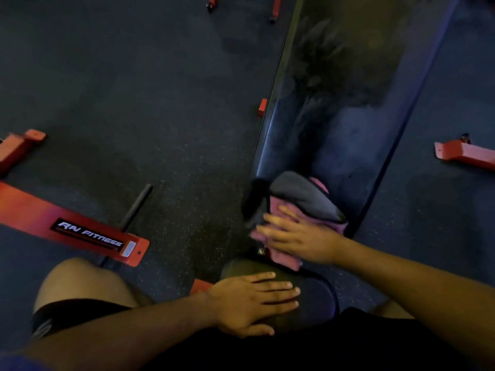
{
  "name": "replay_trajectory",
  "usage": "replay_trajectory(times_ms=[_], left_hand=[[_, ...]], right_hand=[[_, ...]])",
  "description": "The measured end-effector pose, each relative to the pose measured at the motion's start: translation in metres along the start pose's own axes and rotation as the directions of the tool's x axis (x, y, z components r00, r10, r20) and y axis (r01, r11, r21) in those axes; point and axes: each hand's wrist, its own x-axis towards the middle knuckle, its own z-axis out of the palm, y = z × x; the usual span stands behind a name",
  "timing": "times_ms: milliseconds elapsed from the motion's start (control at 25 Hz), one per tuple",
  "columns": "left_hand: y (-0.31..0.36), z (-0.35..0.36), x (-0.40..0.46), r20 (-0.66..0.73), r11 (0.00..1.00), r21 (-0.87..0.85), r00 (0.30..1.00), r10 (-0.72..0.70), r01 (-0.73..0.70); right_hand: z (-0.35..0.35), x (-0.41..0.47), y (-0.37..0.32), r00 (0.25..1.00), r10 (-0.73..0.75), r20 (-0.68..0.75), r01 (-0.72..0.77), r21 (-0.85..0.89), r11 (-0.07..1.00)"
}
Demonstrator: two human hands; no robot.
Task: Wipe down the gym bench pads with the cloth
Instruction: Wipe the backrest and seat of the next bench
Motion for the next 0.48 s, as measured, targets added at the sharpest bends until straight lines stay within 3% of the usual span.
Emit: replay_trajectory(times_ms=[40, 120, 200, 280, 320, 400, 480], left_hand=[[-0.002, -0.001, 0.001, 0.014, 1.0, -0.022, 1.0, -0.011, 0.011], [-0.007, -0.006, 0.004, -0.005, 0.999, -0.048, 1.0, 0.021, -0.022], [-0.017, -0.013, 0.008, 0.004, 0.994, -0.056, 0.996, 0.092, -0.092], [-0.025, -0.018, 0.011, 0.014, 0.988, -0.082, 0.991, 0.131, -0.129], [-0.026, -0.019, 0.012, 0.009, 0.988, -0.085, 0.991, 0.132, -0.131], [-0.025, -0.017, 0.014, 0.01, 0.988, -0.076, 0.991, 0.132, -0.131], [-0.027, -0.013, 0.013, 0.015, 0.988, -0.057, 0.989, 0.144, -0.143]], right_hand=[[-0.001, -0.013, -0.002, 0.992, -0.099, 0.077, 0.101, -0.021, 0.995], [-0.002, 0.002, 0.017, 0.985, -0.159, 0.066, 0.161, -0.025, 0.987], [-0.01, 0.048, 0.038, 0.996, 0.013, -0.09, -0.011, 0.024, 1.0], [-0.018, 0.074, 0.04, 0.973, 0.207, -0.1, -0.203, 0.055, 0.978], [-0.014, 0.069, 0.032, 0.969, 0.221, -0.106, -0.215, 0.069, 0.974], [-0.001, 0.035, 0.012, 0.993, 0.105, -0.045, -0.102, 0.064, 0.993], [0.002, 0.014, 0.011, 0.993, -0.057, 0.106, 0.054, 0.029, 0.998]])
